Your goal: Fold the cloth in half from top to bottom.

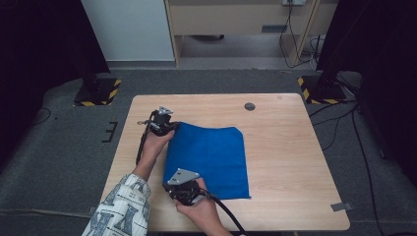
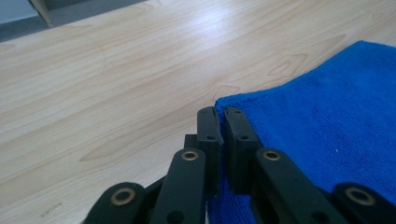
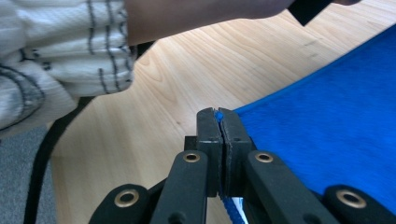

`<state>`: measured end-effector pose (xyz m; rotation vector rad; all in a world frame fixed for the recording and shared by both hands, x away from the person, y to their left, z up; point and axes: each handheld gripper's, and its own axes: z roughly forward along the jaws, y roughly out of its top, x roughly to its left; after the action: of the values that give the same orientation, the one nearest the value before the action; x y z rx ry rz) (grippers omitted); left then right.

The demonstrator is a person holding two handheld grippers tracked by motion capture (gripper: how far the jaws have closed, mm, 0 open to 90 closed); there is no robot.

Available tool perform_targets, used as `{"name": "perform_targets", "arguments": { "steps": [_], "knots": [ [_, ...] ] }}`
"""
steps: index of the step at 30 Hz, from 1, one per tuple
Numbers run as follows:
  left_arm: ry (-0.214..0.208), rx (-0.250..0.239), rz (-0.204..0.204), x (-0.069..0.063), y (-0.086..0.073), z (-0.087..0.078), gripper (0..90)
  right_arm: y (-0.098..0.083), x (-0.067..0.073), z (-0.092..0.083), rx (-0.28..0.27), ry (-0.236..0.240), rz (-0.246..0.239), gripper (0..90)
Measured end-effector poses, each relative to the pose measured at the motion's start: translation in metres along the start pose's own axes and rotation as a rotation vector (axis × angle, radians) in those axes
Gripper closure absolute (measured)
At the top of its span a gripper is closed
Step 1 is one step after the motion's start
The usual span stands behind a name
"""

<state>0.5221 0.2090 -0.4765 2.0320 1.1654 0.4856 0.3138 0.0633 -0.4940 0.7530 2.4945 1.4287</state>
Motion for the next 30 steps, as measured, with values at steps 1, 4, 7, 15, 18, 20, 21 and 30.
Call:
{"name": "perform_targets", "arguments": {
  "steps": [1, 4, 7, 15, 18, 20, 21, 30],
  "knots": [
    [0.005, 0.004, -0.004, -0.002, 0.001, 0.002, 84.6, -0.001, -0.003, -0.002, 0.001, -0.003, 0.004, 88.5],
    [0.008, 0.017, 0.001, -0.011, 0.007, 0.011, 84.2, -0.006, -0.014, -0.011, -0.006, -0.014, 0.027, 88.5],
    [0.003, 0.005, -0.014, -0.022, 0.015, 0.019, 84.3, -0.013, -0.025, -0.026, -0.013, -0.032, 0.040, 88.5],
    [-0.018, 0.023, 0.009, -0.052, 0.027, 0.038, 84.1, -0.033, -0.047, -0.058, -0.003, -0.076, 0.068, 88.6],
    [-0.034, 0.010, -0.019, -0.061, 0.030, 0.045, 84.1, -0.039, -0.051, -0.067, 0.002, -0.095, 0.072, 88.6],
    [-0.046, 0.003, -0.029, -0.067, 0.033, 0.050, 84.1, -0.043, -0.054, -0.074, 0.007, -0.103, 0.075, 88.6],
    [-0.044, -0.002, -0.022, -0.070, 0.034, 0.051, 84.1, -0.044, -0.055, -0.078, 0.007, -0.109, 0.077, 88.6],
    [-0.059, -0.018, -0.008, -0.096, 0.041, 0.066, 84.6, -0.061, -0.070, -0.102, 0.019, -0.155, 0.095, 88.6]
  ]
}}
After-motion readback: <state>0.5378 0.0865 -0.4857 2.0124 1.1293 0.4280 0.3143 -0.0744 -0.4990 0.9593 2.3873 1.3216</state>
